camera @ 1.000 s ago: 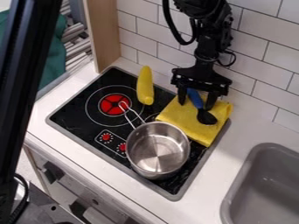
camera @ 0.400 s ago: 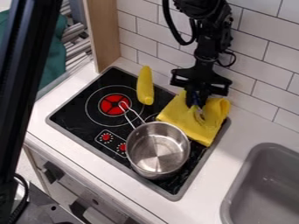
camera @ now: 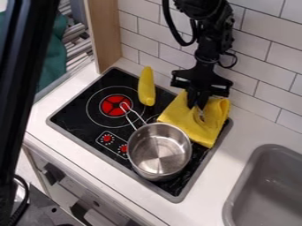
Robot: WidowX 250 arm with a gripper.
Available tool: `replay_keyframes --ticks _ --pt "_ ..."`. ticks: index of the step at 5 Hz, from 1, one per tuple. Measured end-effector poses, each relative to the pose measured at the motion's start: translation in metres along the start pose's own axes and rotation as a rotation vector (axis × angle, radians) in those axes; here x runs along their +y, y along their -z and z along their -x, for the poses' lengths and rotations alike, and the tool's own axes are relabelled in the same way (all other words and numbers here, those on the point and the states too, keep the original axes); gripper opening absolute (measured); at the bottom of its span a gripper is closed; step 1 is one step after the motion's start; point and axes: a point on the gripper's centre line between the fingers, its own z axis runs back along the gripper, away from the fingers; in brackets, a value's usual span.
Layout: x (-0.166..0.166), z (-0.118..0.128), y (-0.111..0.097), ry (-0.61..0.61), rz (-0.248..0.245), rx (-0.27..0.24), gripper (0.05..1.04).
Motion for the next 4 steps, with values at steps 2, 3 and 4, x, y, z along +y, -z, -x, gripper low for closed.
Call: replay_keyframes --ticks 2,3,4 --pt "-0.0003 0.001 0.0 0.013 0.002 0.006 0.634" --pt "-0.0013 0.0009 -0.0009 0.015 0.005 0.006 0.929" --pt "-0.0009 0.0004 -0.0006 0.017 0.005 0.006 1.007"
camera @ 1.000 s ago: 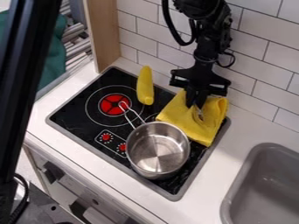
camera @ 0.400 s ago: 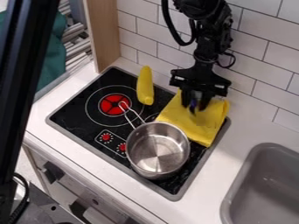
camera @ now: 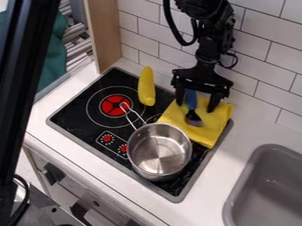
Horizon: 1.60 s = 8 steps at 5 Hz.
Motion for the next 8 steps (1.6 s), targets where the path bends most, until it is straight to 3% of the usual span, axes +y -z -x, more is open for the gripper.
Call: replay_keyframes --ticks 1,3,4,5,6,8 --pt "-0.0007 0.0006 -0.0006 0.002 0.001 0.002 0.945" --pt "0.0003 0.0001 -0.0006 0.01 -0.002 0.001 0.364" --pt "0.0009 0.0001 0.0 0.01 -0.005 0.001 0.169" --pt "0.001 -0.0002 -0.0006 0.005 -0.006 -0.001 0.142" --pt "0.0012 0.0 0.0 0.006 -0.007 0.0 0.345" --pt "0.0024 -0.0081 -0.0055 0.015 -0.025 -0.022 0.944"
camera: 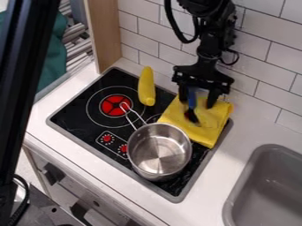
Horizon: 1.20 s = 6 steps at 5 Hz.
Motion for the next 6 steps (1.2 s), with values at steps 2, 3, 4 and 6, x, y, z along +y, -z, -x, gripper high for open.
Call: replay_keyframes --ticks 2,3,4,6 --pt "0.001 -0.0001 -0.0007 0.002 -0.01 -0.002 1.011" --pt "0.0 -0.0001 -0.0006 0.007 -0.003 -0.002 0.952" --pt "-0.0002 0.0 -0.0006 0.013 -0.002 -0.001 0.666" --pt "-0.0009 0.0006 -0.0006 -0.002 0.002 0.003 0.165"
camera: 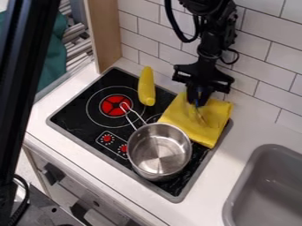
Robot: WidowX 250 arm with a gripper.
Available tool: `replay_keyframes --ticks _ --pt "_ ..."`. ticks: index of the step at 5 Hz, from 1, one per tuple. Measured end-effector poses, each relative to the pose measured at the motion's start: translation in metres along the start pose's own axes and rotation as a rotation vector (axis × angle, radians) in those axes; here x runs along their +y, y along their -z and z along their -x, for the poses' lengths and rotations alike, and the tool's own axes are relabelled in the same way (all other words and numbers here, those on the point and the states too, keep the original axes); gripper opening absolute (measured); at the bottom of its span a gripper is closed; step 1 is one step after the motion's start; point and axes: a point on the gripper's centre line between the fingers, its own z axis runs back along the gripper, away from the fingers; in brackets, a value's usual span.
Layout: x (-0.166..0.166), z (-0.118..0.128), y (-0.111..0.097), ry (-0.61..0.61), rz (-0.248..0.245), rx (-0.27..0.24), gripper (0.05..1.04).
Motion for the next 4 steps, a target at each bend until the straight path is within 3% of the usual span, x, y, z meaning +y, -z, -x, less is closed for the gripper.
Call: replay_keyframes --ticks 1,2,4 --pt "0.0 0.001 0.001 0.0 -0.003 0.004 0.09" --pt "0.002 -0.001 -0.004 0.011 -0.005 -0.013 0.085" --pt "0.025 -0.006 -0.089 0.082 0.003 -0.189 0.084"
